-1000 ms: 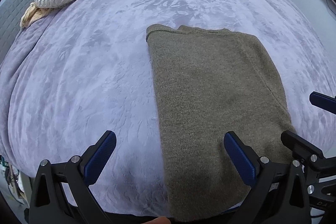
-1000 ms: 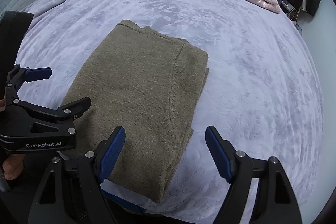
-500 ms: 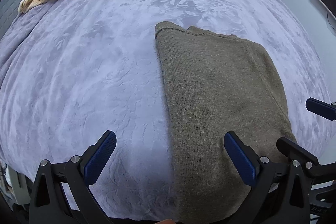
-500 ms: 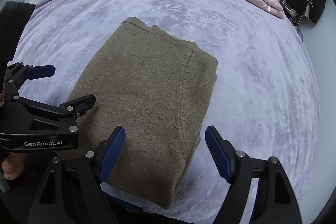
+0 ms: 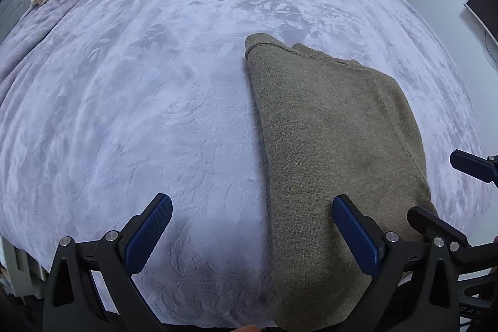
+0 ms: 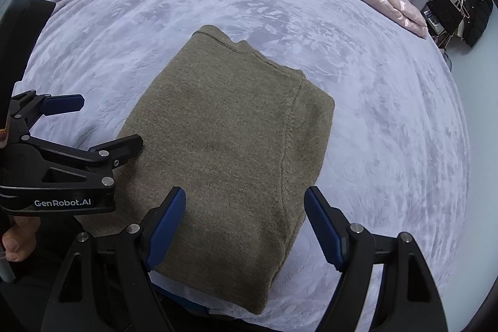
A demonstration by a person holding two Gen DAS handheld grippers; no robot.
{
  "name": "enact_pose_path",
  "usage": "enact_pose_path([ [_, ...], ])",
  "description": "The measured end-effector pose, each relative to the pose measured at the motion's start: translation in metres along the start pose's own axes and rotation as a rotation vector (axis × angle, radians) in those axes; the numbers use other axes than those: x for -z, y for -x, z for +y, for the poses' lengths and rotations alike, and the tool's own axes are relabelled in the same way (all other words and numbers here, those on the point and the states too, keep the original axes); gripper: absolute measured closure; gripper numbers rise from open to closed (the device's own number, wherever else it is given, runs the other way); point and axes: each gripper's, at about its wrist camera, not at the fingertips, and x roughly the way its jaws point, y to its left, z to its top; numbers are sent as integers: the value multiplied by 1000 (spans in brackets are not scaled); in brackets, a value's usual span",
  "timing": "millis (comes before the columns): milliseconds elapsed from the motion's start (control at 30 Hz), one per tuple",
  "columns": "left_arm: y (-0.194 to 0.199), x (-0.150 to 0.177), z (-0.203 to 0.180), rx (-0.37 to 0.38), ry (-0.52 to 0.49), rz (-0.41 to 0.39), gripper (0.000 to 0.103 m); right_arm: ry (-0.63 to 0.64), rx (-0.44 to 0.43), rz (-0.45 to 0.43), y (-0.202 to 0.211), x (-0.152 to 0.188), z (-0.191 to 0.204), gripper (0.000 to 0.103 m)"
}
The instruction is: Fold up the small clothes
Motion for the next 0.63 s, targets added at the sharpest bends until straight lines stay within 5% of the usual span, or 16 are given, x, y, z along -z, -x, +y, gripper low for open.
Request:
enact_pose_path([
  [633, 4, 5, -3, -12, 1, -2, 0, 14, 1, -2, 1, -3, 12, 22],
])
